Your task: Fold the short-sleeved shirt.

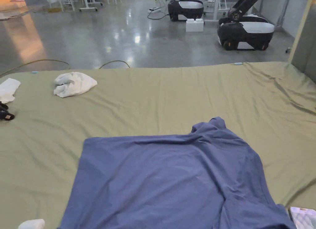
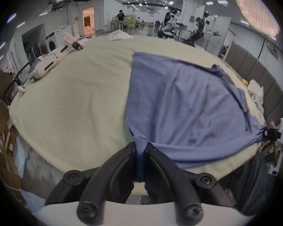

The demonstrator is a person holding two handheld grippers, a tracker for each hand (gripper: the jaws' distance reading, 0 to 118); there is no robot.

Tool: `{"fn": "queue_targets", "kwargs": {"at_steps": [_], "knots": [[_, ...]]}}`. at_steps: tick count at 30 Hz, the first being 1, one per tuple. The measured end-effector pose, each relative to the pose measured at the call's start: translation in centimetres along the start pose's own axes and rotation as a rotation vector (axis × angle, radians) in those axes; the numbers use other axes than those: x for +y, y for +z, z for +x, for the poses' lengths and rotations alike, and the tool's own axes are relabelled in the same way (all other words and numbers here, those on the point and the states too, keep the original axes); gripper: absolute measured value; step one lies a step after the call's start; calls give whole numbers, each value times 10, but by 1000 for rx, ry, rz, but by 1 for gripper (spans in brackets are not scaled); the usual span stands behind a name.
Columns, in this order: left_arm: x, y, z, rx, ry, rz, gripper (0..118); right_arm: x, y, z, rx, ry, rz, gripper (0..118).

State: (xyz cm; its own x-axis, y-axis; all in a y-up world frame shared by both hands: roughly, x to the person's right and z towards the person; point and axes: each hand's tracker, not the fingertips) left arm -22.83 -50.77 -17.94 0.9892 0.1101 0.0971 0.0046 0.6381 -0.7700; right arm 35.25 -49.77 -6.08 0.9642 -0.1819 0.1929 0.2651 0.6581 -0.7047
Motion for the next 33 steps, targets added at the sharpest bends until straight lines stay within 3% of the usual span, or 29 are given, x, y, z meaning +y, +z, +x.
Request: {"fn": "queue_targets", "kwargs": {"at_steps": [4, 9, 13, 14, 15, 16, 17, 18, 19, 20, 25, 28, 29, 30, 31, 32, 33], "knots": [[63, -24, 2, -26, -3, 34, 11, 73, -35, -9, -8, 53, 19, 4], [144, -80, 8, -18, -14, 6, 11, 152, -105, -9, -53, -6, -43, 4], [182, -133, 7, -18, 58, -89, 10, 179, -160, -14, -90, -21, -123, 4], [185, -143, 6, -28, 71, -95, 10, 178, -171, -12, -99, -39, -148, 11], [187, -151, 5, -24, 74, -104, 14, 178, -179, -13, -97, -62, -180, 28], [187, -158, 6, -9, 77, -116, 30, 175, -186, -11, -99, -72, -200, 53], [186, -161, 6, 3, 72, -118, 38, 171, -189, -10, -98, -65, -186, 53], [183, -158, 7, 13, 61, -114, 48, 168, -189, -9, -98, -64, -185, 61], [180, -150, 5, 2, 53, -103, 66, 164, -181, -9, -93, -63, -165, 71], [178, -136, 4, -47, 37, -37, 84, 161, -171, -8, -68, -60, -132, 71], [145, -31, 19, -56, -36, 272, 84, 136, -80, -19, 51, -16, 116, 71], [110, 34, 32, -76, -38, 402, 79, 110, -15, -39, 54, 35, 271, 69], [98, 49, 39, -57, -42, 433, 63, 99, 4, -49, 13, 61, 336, 63], [92, 56, 44, -49, -47, 437, 40, 93, 13, -53, 9, 83, 349, 53], [84, 62, 48, -56, -58, 423, 10, 85, 21, -58, 14, 114, 368, 32], [76, 65, 51, -42, -67, 431, 3, 78, 26, -64, 13, 133, 370, 0], [71, 67, 52, -58, -69, 430, 3, 72, 32, -68, -4, 139, 385, 0]]}}
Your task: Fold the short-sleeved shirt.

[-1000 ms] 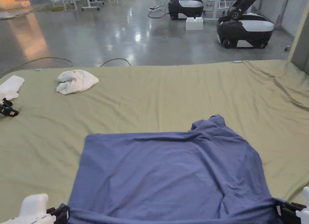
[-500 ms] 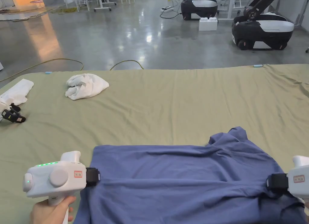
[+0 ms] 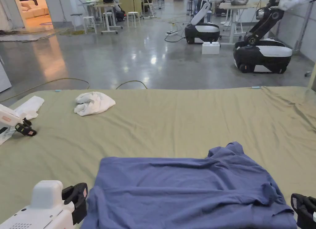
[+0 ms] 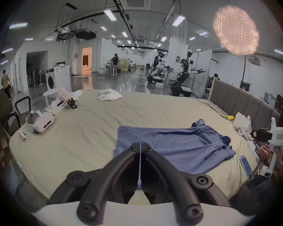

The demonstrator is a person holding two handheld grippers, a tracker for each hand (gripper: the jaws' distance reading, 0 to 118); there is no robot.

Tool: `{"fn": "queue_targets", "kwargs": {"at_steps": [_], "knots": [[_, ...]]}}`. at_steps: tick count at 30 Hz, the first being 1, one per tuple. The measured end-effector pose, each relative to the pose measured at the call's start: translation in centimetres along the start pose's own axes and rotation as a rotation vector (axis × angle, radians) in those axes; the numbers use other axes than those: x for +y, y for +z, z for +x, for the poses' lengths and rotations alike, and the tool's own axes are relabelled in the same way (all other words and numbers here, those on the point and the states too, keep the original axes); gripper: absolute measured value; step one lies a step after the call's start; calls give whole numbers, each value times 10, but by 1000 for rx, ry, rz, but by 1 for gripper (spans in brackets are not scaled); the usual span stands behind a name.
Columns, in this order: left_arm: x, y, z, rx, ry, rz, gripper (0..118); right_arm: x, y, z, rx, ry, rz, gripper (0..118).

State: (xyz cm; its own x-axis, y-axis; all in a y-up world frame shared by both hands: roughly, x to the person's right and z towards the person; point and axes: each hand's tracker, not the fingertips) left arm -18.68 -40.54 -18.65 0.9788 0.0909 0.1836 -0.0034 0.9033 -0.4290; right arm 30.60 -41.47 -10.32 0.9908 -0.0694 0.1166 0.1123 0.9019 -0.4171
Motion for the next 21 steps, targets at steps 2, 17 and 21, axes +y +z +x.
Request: {"fn": "queue_targets", "kwargs": {"at_steps": [2, 17, 21], "knots": [[-8, -5, -1, -34, 46, -47, 3, 0, 8, -10, 50, 10, -26, 0], [-94, -172, -65, 97, 228, -501, 69, -30, 17, 16, 51, -130, -142, 0], [-83, -165, -50, 123, 97, -515, 49, -38, 7, 24, 20, -160, -195, 0]]}}
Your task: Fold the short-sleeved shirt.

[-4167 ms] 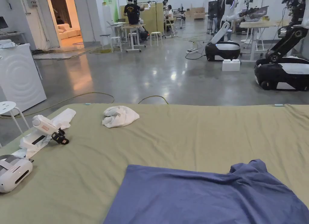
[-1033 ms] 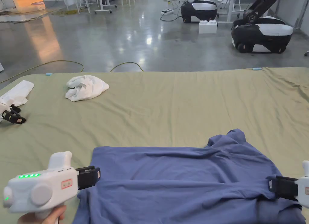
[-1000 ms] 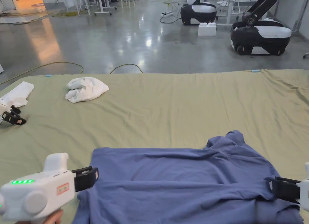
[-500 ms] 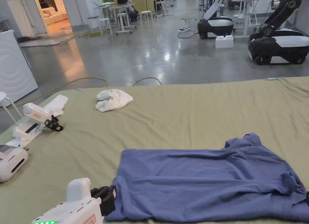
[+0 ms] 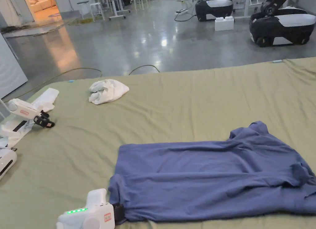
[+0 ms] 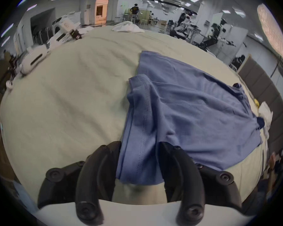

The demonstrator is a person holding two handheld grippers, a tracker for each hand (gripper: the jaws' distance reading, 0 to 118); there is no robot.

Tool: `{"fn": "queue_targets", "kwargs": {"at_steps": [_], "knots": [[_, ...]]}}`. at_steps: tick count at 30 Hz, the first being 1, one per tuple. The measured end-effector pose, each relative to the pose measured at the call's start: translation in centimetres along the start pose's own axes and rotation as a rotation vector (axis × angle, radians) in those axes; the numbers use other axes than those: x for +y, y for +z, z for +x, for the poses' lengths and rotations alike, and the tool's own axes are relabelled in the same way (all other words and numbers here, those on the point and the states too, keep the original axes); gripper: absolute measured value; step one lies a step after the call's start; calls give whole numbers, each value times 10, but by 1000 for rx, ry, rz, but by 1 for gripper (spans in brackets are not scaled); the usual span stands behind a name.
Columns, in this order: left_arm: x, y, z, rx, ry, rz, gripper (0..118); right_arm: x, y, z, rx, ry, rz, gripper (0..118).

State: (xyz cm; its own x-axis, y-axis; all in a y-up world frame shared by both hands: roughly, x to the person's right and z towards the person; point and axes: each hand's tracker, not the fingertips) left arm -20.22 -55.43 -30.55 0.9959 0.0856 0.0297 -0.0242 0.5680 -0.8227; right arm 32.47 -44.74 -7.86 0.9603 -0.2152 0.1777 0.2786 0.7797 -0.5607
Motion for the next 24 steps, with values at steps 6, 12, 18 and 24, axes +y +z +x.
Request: {"fn": "queue_targets", "kwargs": {"at_steps": [6, 12, 18, 24], "knots": [[-2, -6, 24, 66, -115, -16, 15, 22, -87, 15, -38, -15, -138, 60], [4, -8, 25, 76, -152, -58, 14, 25, -196, 32, -194, -13, -315, 73], [7, -8, 20, 61, -146, -66, 13, 16, -191, 30, -228, 67, -273, 5], [3, 57, -14, -8, -23, 7, 8, 21, -137, 29, -289, 76, -192, 5]]}}
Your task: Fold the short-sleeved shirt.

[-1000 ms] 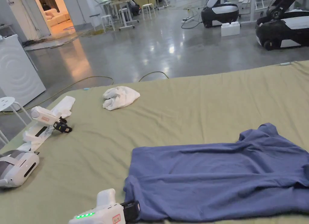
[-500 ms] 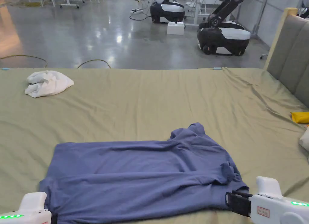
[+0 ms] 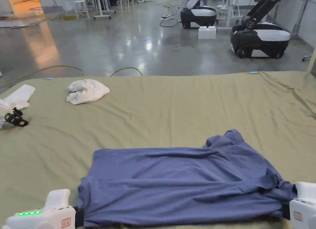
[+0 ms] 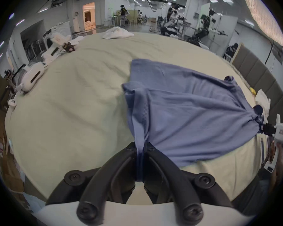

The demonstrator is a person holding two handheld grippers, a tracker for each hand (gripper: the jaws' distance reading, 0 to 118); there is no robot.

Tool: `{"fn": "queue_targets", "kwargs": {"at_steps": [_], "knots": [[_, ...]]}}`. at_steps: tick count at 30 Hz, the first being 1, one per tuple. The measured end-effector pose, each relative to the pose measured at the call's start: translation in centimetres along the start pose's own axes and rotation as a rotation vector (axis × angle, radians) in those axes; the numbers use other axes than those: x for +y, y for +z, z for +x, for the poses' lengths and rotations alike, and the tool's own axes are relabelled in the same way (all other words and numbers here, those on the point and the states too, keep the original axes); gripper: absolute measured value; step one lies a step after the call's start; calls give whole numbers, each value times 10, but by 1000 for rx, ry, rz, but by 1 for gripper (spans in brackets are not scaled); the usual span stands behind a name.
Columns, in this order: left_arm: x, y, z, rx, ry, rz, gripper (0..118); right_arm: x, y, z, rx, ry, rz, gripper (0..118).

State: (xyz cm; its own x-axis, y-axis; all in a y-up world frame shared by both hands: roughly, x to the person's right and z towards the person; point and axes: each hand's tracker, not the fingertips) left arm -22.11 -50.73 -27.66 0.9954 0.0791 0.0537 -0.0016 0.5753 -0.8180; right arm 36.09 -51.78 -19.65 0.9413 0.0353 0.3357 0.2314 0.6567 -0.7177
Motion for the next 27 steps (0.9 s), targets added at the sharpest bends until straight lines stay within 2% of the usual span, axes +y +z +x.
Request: {"fn": "queue_targets", "kwargs": {"at_steps": [2, 5, 9, 12, 13, 14, 15, 16, 17, 21, 23, 24, 25, 26, 27], "knots": [[-18, 24, -12, -33, 17, 9, 8, -16, 30, 4, 48, -34, -7, 5], [-58, 49, -23, -42, 30, -15, 8, -53, 66, 12, 36, 2, -22, 5], [-112, 66, -27, -63, 51, -47, 8, -100, 98, 23, 68, -35, -73, 5], [-132, 66, -28, -95, 98, -16, 9, -117, 107, 19, 77, -25, -77, 5], [-132, 63, -30, -123, 115, -14, 16, -115, 103, 17, 83, -5, -85, 6], [-131, 62, -32, -115, 124, -22, 46, -114, 101, 16, 80, 8, -89, 18], [-129, 63, -31, -97, 136, -18, 73, -113, 100, 14, 68, 20, -95, 40], [-125, 67, -31, -80, 143, 0, 88, -112, 103, 13, 68, 22, -93, 64], [-121, 79, -29, -72, 134, 77, 89, -108, 99, 23, 83, 17, -79, 71], [-100, 143, -1, -58, 49, 370, 89, -88, 144, 14, 210, -12, 113, 70], [-94, 166, 15, -77, 32, 464, 87, -81, 167, 2, 262, 3, 206, 69], [-92, 172, 22, -87, 25, 484, 82, -78, 176, -4, 288, 19, 237, 62], [-92, 177, 31, -88, 10, 509, 65, -78, 181, -9, 307, 37, 275, 46], [-91, 179, 36, -87, 0, 513, 18, -77, 184, -14, 311, 46, 297, 5], [-89, 179, 42, -82, -4, 500, 0, -76, 186, -19, 296, 56, 304, 0]]}}
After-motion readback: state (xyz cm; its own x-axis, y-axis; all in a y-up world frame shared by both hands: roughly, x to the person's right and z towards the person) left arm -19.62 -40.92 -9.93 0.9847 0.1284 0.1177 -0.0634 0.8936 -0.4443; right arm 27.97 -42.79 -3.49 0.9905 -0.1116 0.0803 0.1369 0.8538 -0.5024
